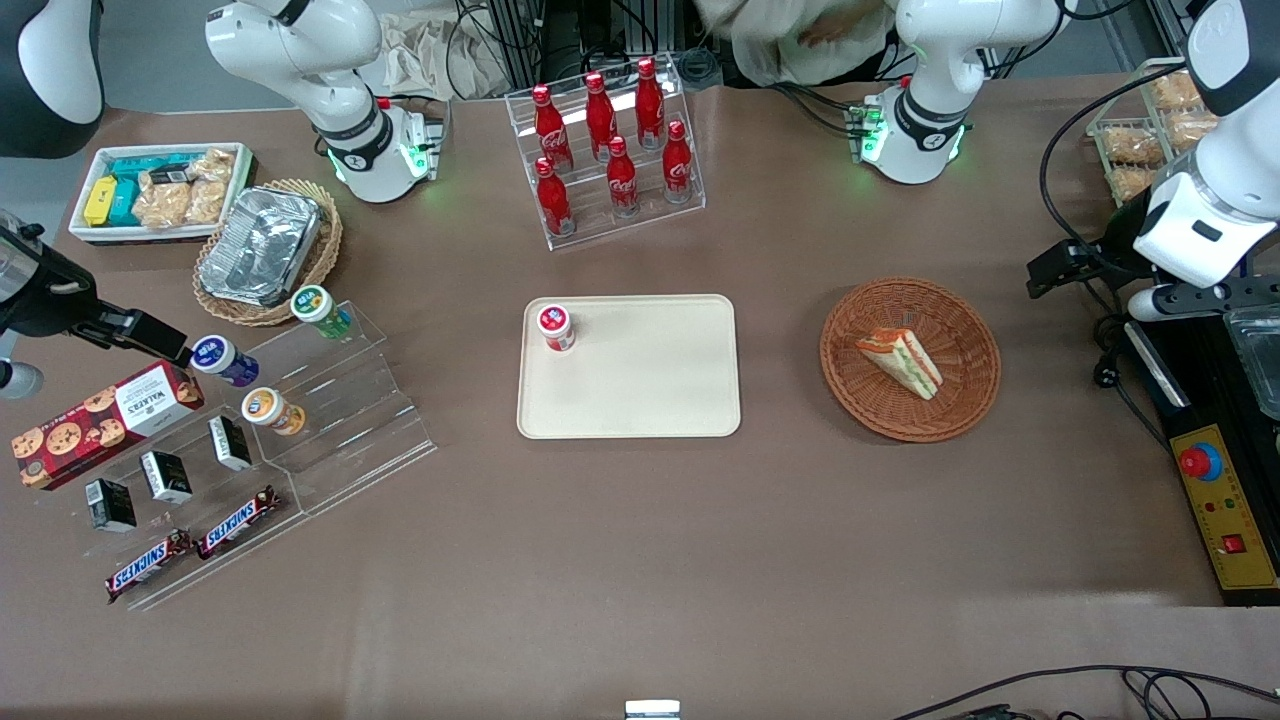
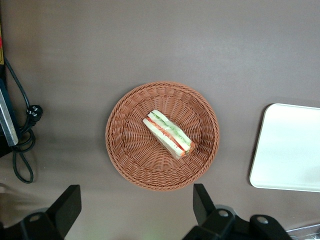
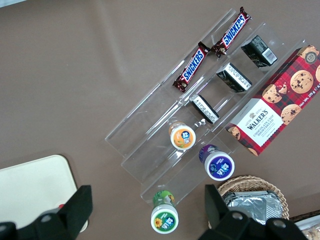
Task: Place sandwich from basket to tray
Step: 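Move the left gripper over the sandwich in the wicker basket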
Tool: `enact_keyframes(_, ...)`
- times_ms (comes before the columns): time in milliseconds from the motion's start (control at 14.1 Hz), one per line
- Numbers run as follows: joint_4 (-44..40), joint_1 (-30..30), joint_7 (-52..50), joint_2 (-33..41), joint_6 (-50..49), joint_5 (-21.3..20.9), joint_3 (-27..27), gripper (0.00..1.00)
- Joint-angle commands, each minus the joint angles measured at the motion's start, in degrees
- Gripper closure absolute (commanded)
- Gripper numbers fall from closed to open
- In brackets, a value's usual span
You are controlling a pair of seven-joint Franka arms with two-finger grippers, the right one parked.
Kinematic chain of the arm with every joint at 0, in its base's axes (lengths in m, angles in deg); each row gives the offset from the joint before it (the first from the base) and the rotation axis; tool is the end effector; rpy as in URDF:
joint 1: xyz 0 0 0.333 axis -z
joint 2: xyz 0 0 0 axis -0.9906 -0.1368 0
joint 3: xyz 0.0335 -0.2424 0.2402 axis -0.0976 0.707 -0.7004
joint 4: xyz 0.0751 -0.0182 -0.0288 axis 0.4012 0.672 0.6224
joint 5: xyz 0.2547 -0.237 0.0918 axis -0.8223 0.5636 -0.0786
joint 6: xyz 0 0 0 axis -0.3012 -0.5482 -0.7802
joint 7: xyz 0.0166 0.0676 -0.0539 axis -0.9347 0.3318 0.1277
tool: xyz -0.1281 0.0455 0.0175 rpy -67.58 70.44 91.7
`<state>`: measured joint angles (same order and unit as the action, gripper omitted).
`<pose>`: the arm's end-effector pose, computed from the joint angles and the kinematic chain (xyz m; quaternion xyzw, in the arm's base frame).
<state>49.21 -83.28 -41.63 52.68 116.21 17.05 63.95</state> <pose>0.4795 -0.0281 0.5644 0.9976 0.0565 -0.0254 0.0304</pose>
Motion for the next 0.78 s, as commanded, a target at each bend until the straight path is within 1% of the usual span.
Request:
enact_keyframes(0, -0.8, -0.3, 1.1, -0.2, -0.2, 0.8, 0.0, 0.01)
enact_keyframes(142, -0.8, -0.1, 1.6, -0.2, -0.2, 0.0, 0.1, 0.01)
enact_keyframes(283, -0.6, 1.7, 1.4, -1.1, -0.2, -3.6, 0.4, 0.01)
enact_keyframes(425, 0.0, 1.8, 0.7, -1.8, -0.3, -3.5, 0.3, 0.01)
enact_keyframes(567, 3.9, 1.8, 0.6, -0.1, 2.3, -3.7, 0.3, 0.0)
enact_keyframes(638, 8.2, 1.8, 0.3, 2.0, 5.2, -3.4, 0.3, 0.0)
enact_keyframes(709, 14.3, 1.8, -0.6, 5.2, 10.6, -3.0, 0.3, 0.0)
